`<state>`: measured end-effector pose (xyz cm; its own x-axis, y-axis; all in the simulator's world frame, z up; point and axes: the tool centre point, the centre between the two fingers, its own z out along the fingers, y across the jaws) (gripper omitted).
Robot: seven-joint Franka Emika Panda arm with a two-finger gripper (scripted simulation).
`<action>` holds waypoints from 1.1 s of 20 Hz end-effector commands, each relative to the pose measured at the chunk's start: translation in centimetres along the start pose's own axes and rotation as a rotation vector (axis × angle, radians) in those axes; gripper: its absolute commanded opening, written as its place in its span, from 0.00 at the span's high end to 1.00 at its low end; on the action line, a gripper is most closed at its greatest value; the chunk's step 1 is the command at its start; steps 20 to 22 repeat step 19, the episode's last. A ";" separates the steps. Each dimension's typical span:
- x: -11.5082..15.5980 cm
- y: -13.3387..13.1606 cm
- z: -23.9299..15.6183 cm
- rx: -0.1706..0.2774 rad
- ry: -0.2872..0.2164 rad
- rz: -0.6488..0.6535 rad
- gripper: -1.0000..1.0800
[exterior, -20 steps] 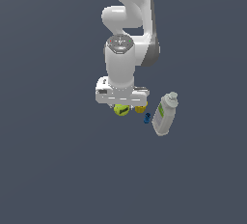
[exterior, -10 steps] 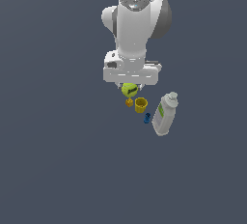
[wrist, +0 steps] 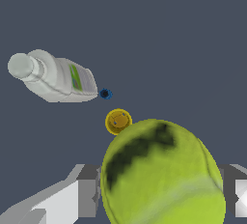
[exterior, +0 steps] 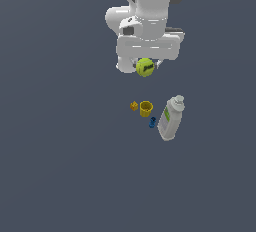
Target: Pick up a designated object from a clutter of objects.
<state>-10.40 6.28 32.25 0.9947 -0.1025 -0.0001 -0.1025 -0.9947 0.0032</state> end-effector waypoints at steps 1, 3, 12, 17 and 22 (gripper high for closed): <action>-1.2 -0.8 -2.1 0.000 0.001 0.000 1.00; -2.0 -1.3 -3.5 0.000 0.000 0.000 1.00; -4.5 -3.2 -8.2 0.002 0.000 0.000 1.00; -4.9 -3.6 -9.2 0.002 0.000 0.000 1.00; -5.0 -3.6 -9.3 0.003 0.000 0.000 1.00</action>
